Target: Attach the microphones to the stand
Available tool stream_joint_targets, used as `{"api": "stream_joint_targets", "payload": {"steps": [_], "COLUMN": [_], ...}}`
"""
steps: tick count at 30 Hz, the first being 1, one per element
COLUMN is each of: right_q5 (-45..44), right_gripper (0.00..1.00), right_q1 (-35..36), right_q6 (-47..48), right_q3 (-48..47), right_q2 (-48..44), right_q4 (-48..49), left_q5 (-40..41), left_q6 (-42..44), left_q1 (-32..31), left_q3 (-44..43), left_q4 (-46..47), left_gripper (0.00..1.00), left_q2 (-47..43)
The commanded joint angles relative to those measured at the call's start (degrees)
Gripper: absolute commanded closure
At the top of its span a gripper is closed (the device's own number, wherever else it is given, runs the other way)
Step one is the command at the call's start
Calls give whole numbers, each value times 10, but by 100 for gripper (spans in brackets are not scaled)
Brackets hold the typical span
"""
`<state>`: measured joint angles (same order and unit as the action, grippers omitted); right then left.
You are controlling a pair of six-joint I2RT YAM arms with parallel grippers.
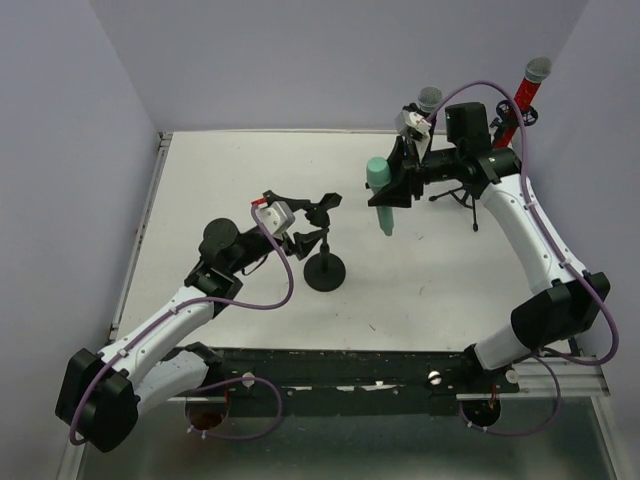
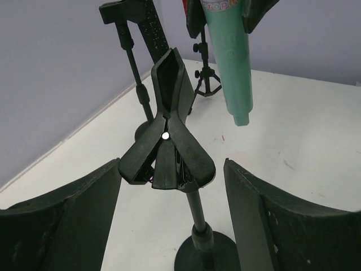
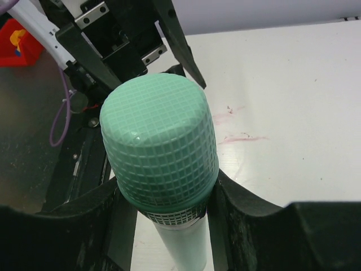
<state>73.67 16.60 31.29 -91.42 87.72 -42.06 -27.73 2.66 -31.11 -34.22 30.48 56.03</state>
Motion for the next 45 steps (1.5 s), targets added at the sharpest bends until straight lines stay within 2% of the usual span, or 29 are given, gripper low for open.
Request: {"api": "stream_joint_targets", "payload": {"steps": [1,11,14,17,20,24,36,42,45], "right_q5": [-18,-73,-77,-83,-97,-98,-133,-141,-150], "right_gripper": [83,83,83,83,83,83,83,83,83], "right_q1": [24,85,89,92,96,100,197,207,207], "right_q6": [-22,-12,-11,-7,6,18,54,52,49], "right_q3": [-55,-128,-154,-174,-192,-216,-224,-231,-225], "right_q2": [21,72,85,95,104,117,116,121,121], "right_q4": [3,-18,-26,-36,-50,-72,-107,-107,-100], "left_q5": [-20,-19,-27,-31,-40,-40,-58,-61,-67], "left_q6": [-24,-23,-24,-23,-21,-23,-23,-23,-23], "left_q1": [3,3,3,4,3,3,3,3,4], "left_q3": [4,6,2,-4,-4,-6,-16,-17,-15], "left_q4": [39,49,48,36,28,23,14,14,18], "left_gripper": [23,24,30,54,70,80,82,84,89], "left_q2": [4,3,5,6,3,5,8,8,7]}}
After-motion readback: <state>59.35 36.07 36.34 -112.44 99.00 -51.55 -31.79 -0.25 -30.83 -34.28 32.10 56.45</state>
